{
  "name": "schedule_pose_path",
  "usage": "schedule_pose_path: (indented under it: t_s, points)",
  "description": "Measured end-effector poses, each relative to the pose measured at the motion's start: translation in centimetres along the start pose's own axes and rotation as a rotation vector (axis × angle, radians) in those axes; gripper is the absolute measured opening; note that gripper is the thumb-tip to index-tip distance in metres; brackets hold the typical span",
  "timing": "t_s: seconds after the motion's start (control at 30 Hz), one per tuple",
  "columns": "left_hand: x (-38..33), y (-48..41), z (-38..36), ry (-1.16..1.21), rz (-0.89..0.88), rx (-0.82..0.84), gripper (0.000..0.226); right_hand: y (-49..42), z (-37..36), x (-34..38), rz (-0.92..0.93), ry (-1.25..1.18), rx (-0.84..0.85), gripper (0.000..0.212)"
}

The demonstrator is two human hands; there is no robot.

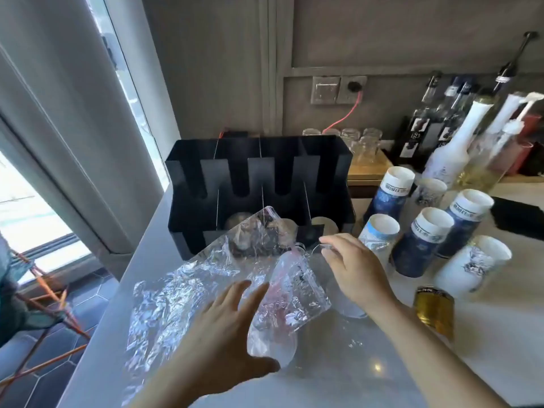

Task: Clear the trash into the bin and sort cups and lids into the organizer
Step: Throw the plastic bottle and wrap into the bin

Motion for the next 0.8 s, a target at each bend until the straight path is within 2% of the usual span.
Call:
schedule_pose_path:
  t_s: [0.1,0.2,0.27,0.4,0.47,0.53,0.63,0.8]
  points:
    - [0.0,0.2,-0.8,-0.008,-0.021,-0.11,0.082,0.2,-1.2,-0.1,-0.055,-0.011,0.072,0.023]
    - [0.6,0.4,-0.4,0.077,-0.065,-0.323,0.036,0.5,-2.4,0.4,-0.119,-0.059,0.148,0.024]
    - [1.4,0.8,0.1,0.08,-0.067,-0.513,0.023,0.6,-3.0,0.8,-0.164,-0.064,0.18,0.028]
    - [3.1,1.8,1.2,0.244,0.046,-0.687,0.025,0.2,-4.7,2.3,-0.224,-0.002,0.209,0.051]
    - [3.9,2.3,1.5,0.404,0.117,-0.743,0.021,0.1,-5.5,3.1,-0.262,0.024,0.239,0.068]
    - [4.5,2.6,1.9,0.53,0.174,-0.767,0.026,0.2,-6.5,3.7,-0.306,0.077,0.286,0.082]
    - [4.7,2.6,2.5,0.528,0.174,-0.761,0.032,0.5,-7.6,4.4,-0.359,0.119,0.349,0.099]
    - [5.2,2.6,2.3,0.512,0.181,-0.771,0.05,0.8,-7.7,4.8,-0.46,-0.074,0.335,0.088]
Point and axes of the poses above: each hand's wrist, its own y-axis away from the middle knuckle, its own z-axis out of the back of the hand, x = y × z, the point moved 2 cm from there along -y, towards the middle knuckle, and after that the axes turned 6 degrees about y, right-handed, at the moved point
